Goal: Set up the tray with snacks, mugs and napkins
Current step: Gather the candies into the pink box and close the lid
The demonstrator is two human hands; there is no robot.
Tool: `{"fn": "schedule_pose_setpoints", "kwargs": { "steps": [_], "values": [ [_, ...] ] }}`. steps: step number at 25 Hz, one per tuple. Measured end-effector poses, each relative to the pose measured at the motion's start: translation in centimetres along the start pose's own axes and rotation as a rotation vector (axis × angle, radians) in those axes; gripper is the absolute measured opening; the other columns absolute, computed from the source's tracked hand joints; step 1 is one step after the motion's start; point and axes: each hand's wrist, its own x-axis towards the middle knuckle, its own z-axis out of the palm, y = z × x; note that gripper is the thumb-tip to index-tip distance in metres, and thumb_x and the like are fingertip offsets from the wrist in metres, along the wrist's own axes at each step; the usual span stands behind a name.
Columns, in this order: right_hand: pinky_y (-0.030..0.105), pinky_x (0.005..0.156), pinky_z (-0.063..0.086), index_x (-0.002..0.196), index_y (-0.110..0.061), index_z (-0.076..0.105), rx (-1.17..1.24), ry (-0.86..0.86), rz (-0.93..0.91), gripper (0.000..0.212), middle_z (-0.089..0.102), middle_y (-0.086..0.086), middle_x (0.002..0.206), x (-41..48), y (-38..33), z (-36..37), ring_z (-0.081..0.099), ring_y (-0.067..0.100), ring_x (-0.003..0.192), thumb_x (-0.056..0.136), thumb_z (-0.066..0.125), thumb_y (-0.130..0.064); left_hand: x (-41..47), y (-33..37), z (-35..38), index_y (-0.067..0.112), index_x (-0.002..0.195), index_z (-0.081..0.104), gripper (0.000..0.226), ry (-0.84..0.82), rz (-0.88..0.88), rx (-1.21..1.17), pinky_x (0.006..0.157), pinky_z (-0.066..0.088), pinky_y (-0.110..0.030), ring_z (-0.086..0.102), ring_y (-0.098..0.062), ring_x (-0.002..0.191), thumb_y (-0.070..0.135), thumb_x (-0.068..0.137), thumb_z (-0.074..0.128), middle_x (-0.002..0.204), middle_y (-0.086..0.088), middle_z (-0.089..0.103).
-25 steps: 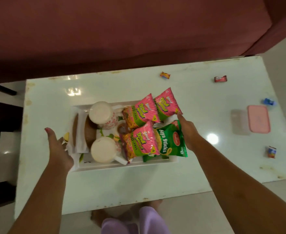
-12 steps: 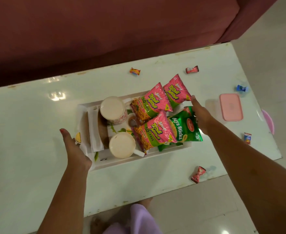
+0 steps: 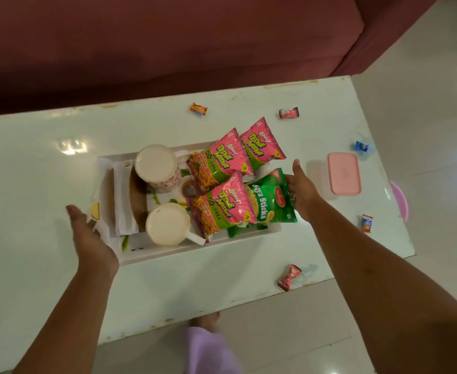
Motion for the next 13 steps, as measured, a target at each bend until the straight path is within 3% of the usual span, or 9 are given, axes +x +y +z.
{"fn": "schedule_pose_setpoints", "kwargs": {
  "steps": [2,5,7,10,13],
  "values": [
    [0.037,0.089,0.045,0.121,-0.007,0.056,0.008,0.076,-0.026,0.068,0.063,0.007,0.106,-0.7,1.1,-1.3,0.060,0.024,0.099,0.092,0.030,-0.063,-1.2,-0.9,-0.6,0.025,0.140,0.035,0.066,0.101,0.073,-0.018,0.101,0.035,-0.031,0.043,-0.010,0.118,0.065,0.087,0.036,0.130,0.006,0.047],
    [0.034,0.085,0.047,0.115,-0.006,0.061,0.032,0.181,-0.081,0.058,0.065,0.009,0.105,-3.2,2.5,-4.1,0.063,0.024,0.098,0.093,0.039,-0.054,-4.8,-2.8,-0.6,0.023,0.126,0.045,0.044,0.170,0.208,0.016,0.101,0.037,-0.028,0.046,-0.013,0.113,0.050,0.091,0.042,0.126,-0.001,0.049],
    [0.033,0.080,0.048,0.106,-0.005,0.065,-0.001,0.232,-0.135,0.045,0.068,0.011,0.100,-4.9,3.1,-6.2,0.064,0.023,0.089,0.093,0.047,-0.044,-8.3,-5.0,-0.6,0.014,0.124,0.049,0.042,0.160,0.367,0.172,0.095,0.041,-0.029,0.051,-0.020,0.113,0.039,0.089,0.051,0.129,-0.011,0.052],
    [0.036,0.078,0.049,0.090,-0.003,0.068,-0.185,0.357,-0.251,0.025,0.070,0.020,0.099,-6.8,3.1,-8.9,0.063,0.028,0.084,0.089,0.054,-0.025,-13.2,-9.2,-0.6,0.008,0.113,0.051,0.033,-0.041,0.653,0.457,0.090,0.044,-0.046,0.056,-0.028,0.095,0.021,0.084,0.063,0.114,-0.011,0.053],
    [0.040,0.091,0.047,0.102,-0.002,0.067,-0.559,0.453,-0.337,0.026,0.067,0.019,0.108,-7.2,2.2,-10.9,0.059,0.036,0.104,0.088,0.052,-0.018,-17.7,-13.0,1.2,0.014,0.108,0.053,0.034,-0.286,0.716,0.614,0.082,0.047,-0.044,0.058,-0.025,0.087,0.004,0.079,0.069,0.102,-0.002,0.054]
  ]
}}
